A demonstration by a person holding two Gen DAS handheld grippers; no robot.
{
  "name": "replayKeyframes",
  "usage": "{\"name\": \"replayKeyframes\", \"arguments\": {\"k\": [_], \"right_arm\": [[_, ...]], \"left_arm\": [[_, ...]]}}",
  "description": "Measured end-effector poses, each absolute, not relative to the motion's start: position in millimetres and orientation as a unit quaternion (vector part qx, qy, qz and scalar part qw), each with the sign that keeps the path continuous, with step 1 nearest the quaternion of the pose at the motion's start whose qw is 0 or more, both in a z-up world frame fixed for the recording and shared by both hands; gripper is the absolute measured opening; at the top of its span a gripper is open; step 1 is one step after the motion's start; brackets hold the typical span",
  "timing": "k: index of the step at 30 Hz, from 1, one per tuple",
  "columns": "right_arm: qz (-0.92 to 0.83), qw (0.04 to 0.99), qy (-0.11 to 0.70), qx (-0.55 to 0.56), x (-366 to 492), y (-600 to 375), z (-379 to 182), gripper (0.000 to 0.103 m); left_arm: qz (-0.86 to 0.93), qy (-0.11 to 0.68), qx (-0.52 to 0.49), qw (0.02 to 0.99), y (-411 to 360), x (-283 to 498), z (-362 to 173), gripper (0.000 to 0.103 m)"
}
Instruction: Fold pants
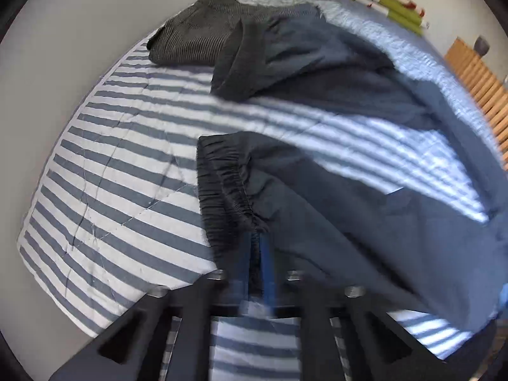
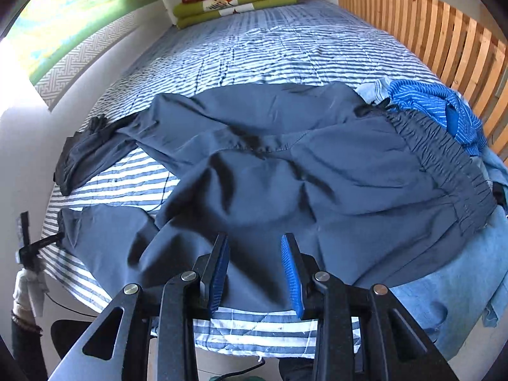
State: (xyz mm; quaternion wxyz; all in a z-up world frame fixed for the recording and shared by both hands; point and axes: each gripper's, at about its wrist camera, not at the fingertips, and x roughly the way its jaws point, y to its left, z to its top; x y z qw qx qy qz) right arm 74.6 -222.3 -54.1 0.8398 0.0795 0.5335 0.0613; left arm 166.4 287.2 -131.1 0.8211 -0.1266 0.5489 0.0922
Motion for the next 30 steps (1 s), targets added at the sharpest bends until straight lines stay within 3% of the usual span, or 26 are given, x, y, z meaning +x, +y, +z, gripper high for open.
{"name": "replayKeyframes", "arguments": {"k": [9,11,12,14,18,23,26,30], "right_arm": [[0.078,0.848,0.520,0.059,83.8,-199.9,-48.4,0.030],[0.085,0.851,0.516,0.052,87.9,-193.7,-43.6,0.030],[0.087,0.851,0.515,0.049,90.3,-190.5,-42.4,0.030],[0.092,0.854,0.512,0.034,99.9,-180.6,-37.1,0.031],[0.105,0.864,0.492,-0.002,130.6,-152.3,-20.5,0.031],[0.141,0.864,0.482,-0.016,185.2,-116.1,-6.6,0.042],[0.180,0.848,0.497,-0.043,216.4,-78.1,-20.6,0.051],[0.200,0.823,0.521,-0.107,243.1,-20.8,-65.8,0.053]], "left_arm": [[0.129,0.506,-0.124,0.844,330.4,131.3,-57.7,0.006],[0.159,0.501,-0.107,0.844,338.9,128.5,-51.9,0.010],[0.169,0.507,-0.111,0.838,344.3,131.7,-52.3,0.030],[0.151,0.511,-0.134,0.836,352.8,137.0,-53.7,0.055],[0.125,0.512,-0.114,0.842,337.4,181.2,-56.8,0.056],[0.106,0.504,-0.127,0.848,329.6,251.1,-61.0,0.064],[0.100,0.510,-0.133,0.844,330.2,287.7,-71.8,0.068],[0.100,0.524,-0.157,0.831,337.8,314.6,-97.3,0.073]]}}
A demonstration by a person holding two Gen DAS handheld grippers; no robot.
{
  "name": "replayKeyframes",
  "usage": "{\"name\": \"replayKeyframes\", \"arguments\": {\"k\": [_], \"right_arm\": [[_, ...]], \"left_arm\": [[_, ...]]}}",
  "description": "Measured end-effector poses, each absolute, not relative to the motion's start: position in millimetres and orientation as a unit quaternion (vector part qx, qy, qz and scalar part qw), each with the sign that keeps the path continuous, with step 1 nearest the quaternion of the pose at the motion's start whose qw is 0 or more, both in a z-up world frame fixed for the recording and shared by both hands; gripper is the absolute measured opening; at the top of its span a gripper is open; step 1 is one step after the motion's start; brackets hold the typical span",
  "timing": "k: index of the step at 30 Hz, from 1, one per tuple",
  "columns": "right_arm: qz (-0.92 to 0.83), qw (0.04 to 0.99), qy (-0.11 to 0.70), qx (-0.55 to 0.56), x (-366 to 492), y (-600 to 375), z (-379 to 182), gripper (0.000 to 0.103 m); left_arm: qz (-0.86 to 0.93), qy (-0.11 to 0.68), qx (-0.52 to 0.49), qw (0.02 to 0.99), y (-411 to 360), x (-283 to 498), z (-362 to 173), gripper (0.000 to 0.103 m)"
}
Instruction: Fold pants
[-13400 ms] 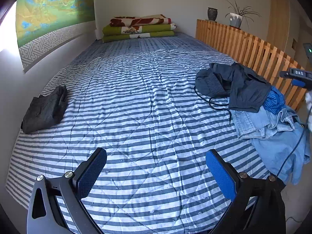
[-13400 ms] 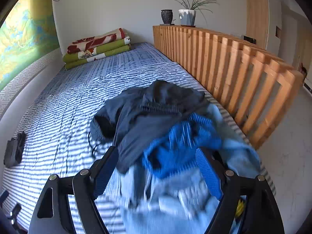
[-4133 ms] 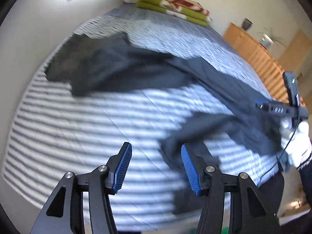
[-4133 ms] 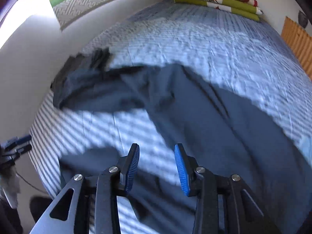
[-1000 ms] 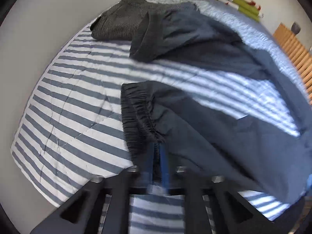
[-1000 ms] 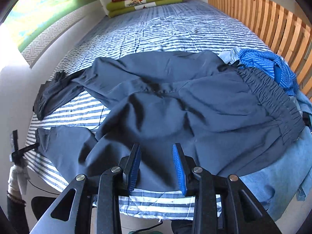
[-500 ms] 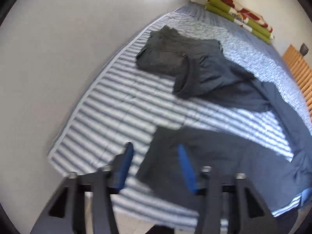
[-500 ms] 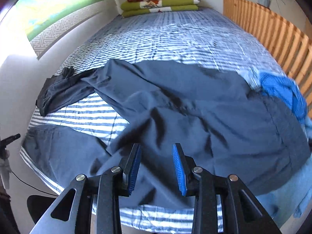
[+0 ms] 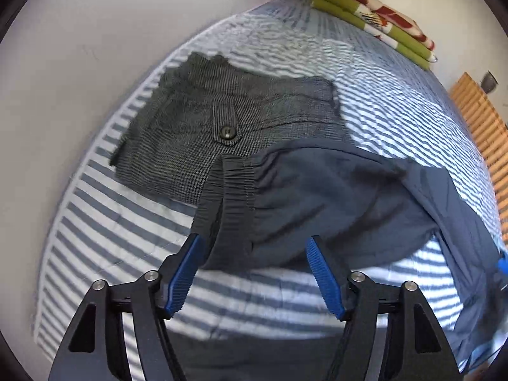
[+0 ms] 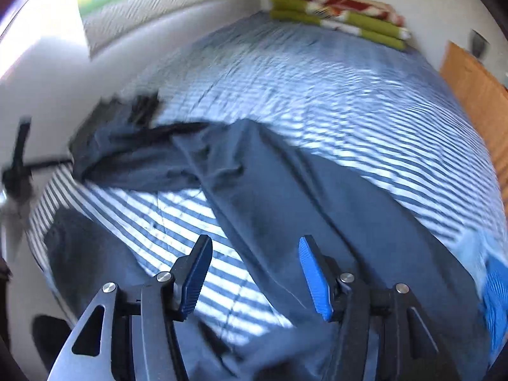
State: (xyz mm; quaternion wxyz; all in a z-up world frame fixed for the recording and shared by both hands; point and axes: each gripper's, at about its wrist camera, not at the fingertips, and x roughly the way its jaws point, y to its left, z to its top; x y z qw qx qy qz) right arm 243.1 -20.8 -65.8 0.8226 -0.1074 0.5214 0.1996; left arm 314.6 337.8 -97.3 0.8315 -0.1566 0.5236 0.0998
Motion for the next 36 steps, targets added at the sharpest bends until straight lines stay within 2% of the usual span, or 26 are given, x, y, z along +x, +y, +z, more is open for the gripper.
{"name": "replayKeyframes", "arguments": {"k": [4,5,6,8,9,10,11,18,20,21,22,23,24,29,36], "right_arm": [[0.188,0.805,0.533,-0.180,258.5,16.6,-115.2,0.053],[0.182,0.801,0.534,-0.201,261.5,22.7,-127.5,0.053],[0.180,0.797,0.536,-0.210,262.4,23.9,-133.8,0.053],[0.163,0.785,0.546,-0.242,264.9,26.4,-152.4,0.052],[0.156,0.783,0.547,-0.253,265.2,26.3,-156.8,0.038],[0.148,0.777,0.549,-0.268,264.2,23.7,-162.4,0.012],[0.143,0.775,0.551,-0.274,264.0,21.4,-163.7,0.003],[0.167,0.805,0.521,-0.228,245.0,-17.4,-100.7,0.002],[0.197,0.806,0.515,-0.216,233.0,-22.8,-88.1,0.003],[0.213,0.801,0.514,-0.219,225.2,-23.0,-85.1,0.008],[0.221,0.793,0.520,-0.227,218.9,-23.1,-84.4,0.020],[0.215,0.790,0.526,-0.230,212.5,-26.5,-82.6,0.028],[0.212,0.796,0.524,-0.218,207.1,-32.8,-77.7,0.036],[0.154,0.862,0.474,-0.097,176.1,-118.7,-23.9,0.036],[-0.028,0.891,0.450,-0.054,123.5,-264.4,-0.1,0.036]], "left_arm": [[0.105,0.533,-0.151,0.826,340.0,327.2,-117.5,0.072],[0.107,0.531,-0.144,0.828,338.4,328.2,-119.3,0.067],[0.106,0.531,-0.140,0.829,337.3,329.0,-120.5,0.041],[0.110,0.541,-0.134,0.823,334.8,334.8,-125.3,0.008],[0.110,0.541,-0.137,0.822,336.3,335.4,-125.2,0.008],[0.110,0.537,-0.141,0.825,337.7,334.2,-121.8,0.007],[0.111,0.533,-0.141,0.827,340.6,333.2,-118.8,0.005],[0.125,0.499,-0.141,0.846,371.7,286.0,-66.2,0.005],[0.145,0.486,-0.142,0.850,386.2,270.6,-56.9,0.011],[0.150,0.487,-0.150,0.847,392.5,264.3,-56.4,0.027],[0.150,0.497,-0.166,0.838,401.5,259.6,-58.4,0.039],[0.149,0.498,-0.179,0.835,407.2,254.8,-59.2,0.056],[0.148,0.488,-0.186,0.840,408.7,247.4,-56.5,0.057],[0.114,0.451,-0.207,0.861,397.9,223.9,-37.8,0.057],[0.043,0.418,-0.173,0.891,314.8,211.9,-10.3,0.057]]}}
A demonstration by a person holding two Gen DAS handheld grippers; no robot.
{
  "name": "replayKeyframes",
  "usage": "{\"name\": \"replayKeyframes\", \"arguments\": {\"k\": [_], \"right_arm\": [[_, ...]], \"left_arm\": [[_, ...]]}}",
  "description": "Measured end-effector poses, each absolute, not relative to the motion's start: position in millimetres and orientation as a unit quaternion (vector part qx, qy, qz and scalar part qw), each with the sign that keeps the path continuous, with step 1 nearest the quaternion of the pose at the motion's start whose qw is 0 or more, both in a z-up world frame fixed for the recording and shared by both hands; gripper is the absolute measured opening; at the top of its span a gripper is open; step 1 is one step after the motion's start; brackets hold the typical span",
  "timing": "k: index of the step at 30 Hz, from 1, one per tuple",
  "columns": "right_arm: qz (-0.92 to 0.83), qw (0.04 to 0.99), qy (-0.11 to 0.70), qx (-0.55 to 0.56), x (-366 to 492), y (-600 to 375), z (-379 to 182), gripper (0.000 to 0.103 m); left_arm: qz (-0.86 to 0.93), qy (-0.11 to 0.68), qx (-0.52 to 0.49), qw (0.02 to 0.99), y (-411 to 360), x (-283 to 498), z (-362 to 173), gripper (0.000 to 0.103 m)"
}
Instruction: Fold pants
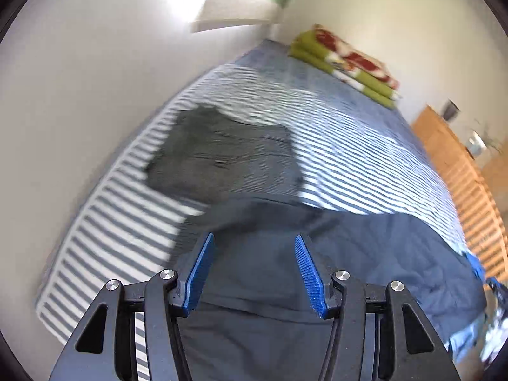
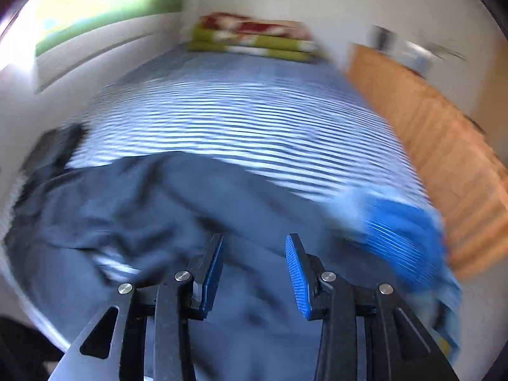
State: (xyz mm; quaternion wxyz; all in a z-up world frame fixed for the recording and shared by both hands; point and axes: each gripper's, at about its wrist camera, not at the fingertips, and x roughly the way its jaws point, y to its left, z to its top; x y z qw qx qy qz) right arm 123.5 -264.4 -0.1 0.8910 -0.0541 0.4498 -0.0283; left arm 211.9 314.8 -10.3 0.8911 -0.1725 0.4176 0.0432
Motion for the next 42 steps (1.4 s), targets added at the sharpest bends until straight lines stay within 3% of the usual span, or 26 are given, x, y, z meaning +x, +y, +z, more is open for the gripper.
{"name": "replayKeyframes", "arguments": {"k": [6,14,17,19,24,30,32,34,37,42], "right_arm": [[-0.088,0.861,0.500,0.039,127.7,-354.7,-13.5,0.036],[-0.007,0.838,0.534,0.113,228.3,-366.3,-41.6,0.036],[0.003,0.825,0.554,0.106,252.3,-341.1,-72.1,0.036],[0.025,0.814,0.570,0.105,252.1,-316.3,-96.8,0.027],[0.175,0.773,0.608,0.043,190.0,-236.7,-133.9,0.027],[0.204,0.799,0.563,0.055,156.1,-248.2,-86.3,0.028],[0.167,0.826,0.535,0.061,166.8,-267.6,-64.2,0.038],[0.114,0.844,0.524,0.034,184.0,-276.7,-57.6,0.061],[0.054,0.830,0.554,0.018,217.3,-293.6,-76.9,0.061],[0.080,0.761,0.637,0.098,230.9,-311.1,-128.0,0.061]], "left_arm": [[-0.033,0.440,-0.118,0.890,215.3,226.5,-12.1,0.057],[-0.097,0.465,-0.045,0.879,95.5,236.7,-18.9,0.057],[-0.096,0.471,-0.039,0.876,80.4,239.7,-24.7,0.057],[-0.092,0.482,-0.045,0.870,78.4,242.1,-35.3,0.057],[-0.086,0.517,-0.040,0.851,77.8,245.3,-72.4,0.057],[-0.083,0.537,-0.051,0.838,88.5,244.1,-106.9,0.057],[-0.082,0.540,-0.058,0.836,90.8,246.6,-115.6,0.057],[-0.079,0.542,-0.067,0.834,94.1,247.2,-121.6,0.057],[-0.078,0.545,-0.067,0.832,95.9,245.0,-126.1,0.057],[-0.076,0.550,-0.060,0.830,99.0,239.2,-128.0,0.057]]}}
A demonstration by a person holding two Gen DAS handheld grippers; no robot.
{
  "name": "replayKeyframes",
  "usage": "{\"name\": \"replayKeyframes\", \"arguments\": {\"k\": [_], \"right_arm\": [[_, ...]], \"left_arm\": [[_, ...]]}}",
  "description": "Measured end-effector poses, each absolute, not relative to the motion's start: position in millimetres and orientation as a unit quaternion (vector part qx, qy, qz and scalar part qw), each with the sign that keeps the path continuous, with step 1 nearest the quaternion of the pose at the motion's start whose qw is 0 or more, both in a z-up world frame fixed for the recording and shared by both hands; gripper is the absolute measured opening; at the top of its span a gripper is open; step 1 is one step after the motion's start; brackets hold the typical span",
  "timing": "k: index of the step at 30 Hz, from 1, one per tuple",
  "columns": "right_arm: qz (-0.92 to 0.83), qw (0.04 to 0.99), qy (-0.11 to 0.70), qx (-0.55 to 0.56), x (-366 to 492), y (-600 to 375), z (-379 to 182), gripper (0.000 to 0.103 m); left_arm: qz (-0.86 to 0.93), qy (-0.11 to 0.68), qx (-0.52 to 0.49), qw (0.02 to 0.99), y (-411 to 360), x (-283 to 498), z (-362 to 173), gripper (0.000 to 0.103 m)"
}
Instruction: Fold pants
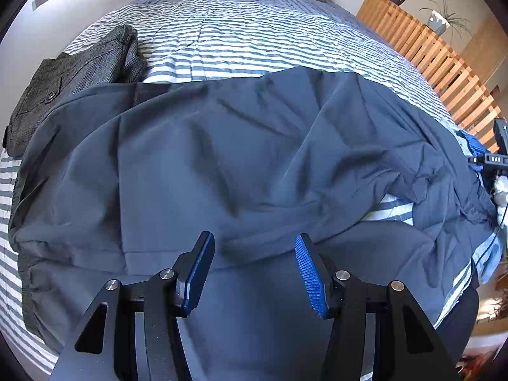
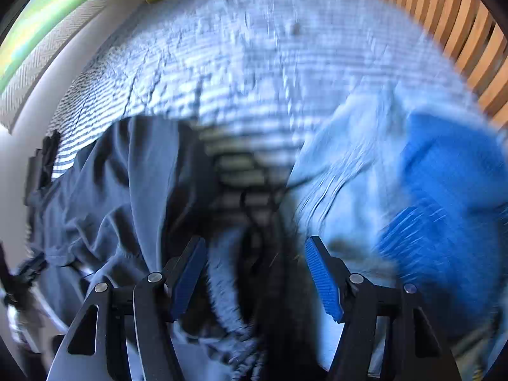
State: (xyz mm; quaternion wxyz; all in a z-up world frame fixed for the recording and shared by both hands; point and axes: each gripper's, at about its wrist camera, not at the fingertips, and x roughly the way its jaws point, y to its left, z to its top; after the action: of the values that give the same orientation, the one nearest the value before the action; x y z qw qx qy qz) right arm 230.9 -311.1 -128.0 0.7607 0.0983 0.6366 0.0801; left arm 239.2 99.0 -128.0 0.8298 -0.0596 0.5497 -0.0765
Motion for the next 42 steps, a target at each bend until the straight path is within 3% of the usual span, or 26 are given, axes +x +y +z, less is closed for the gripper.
{"name": "replayKeyframes", "arguments": {"k": [2,3,4,7,14,17,20,23,27,35,42], "right_arm": [[0.081,0.746,0.656,0.080,223.3,-297.9,-145.0,0.061],[0.078,0.748,0.656,0.062,217.4,-287.5,-148.3,0.046],[0.080,0.749,0.655,0.057,214.5,-282.0,-149.2,0.015],[0.065,0.779,0.622,0.050,198.8,-269.7,-129.9,0.011],[-0.035,0.887,0.460,0.011,177.7,-295.6,-23.0,0.010],[-0.143,0.894,0.425,-0.022,198.2,-319.1,-7.0,0.010],[-0.191,0.872,0.451,-0.025,244.7,-352.2,-37.0,0.012],[-0.170,0.822,0.544,-0.004,278.9,-380.1,-75.1,0.016],[-0.164,0.842,0.513,0.032,252.5,-391.7,-51.3,0.025],[-0.123,0.880,0.459,0.030,188.1,-380.3,12.1,0.025],[-0.069,0.880,0.468,0.029,95.2,-343.0,-6.9,0.025]], "left_arm": [[-0.072,0.552,-0.065,0.828,102.9,238.4,-130.1,0.057],[-0.071,0.552,-0.067,0.828,104.2,238.5,-130.7,0.057],[-0.068,0.553,-0.069,0.827,106.5,238.6,-131.9,0.057],[-0.067,0.555,-0.072,0.826,108.4,238.1,-132.8,0.058],[-0.064,0.552,-0.067,0.829,111.5,239.7,-132.2,0.058],[-0.062,0.553,-0.069,0.828,112.3,244.0,-137.0,0.058],[-0.057,0.560,-0.069,0.824,112.0,248.0,-145.0,0.058],[-0.055,0.558,-0.078,0.824,115.4,247.3,-142.3,0.058],[-0.043,0.540,-0.069,0.838,129.1,233.9,-118.8,0.058],[0.018,0.492,-0.113,0.863,193.3,178.8,-66.4,0.058],[0.090,0.475,-0.176,0.857,267.7,111.3,-63.8,0.058]]}}
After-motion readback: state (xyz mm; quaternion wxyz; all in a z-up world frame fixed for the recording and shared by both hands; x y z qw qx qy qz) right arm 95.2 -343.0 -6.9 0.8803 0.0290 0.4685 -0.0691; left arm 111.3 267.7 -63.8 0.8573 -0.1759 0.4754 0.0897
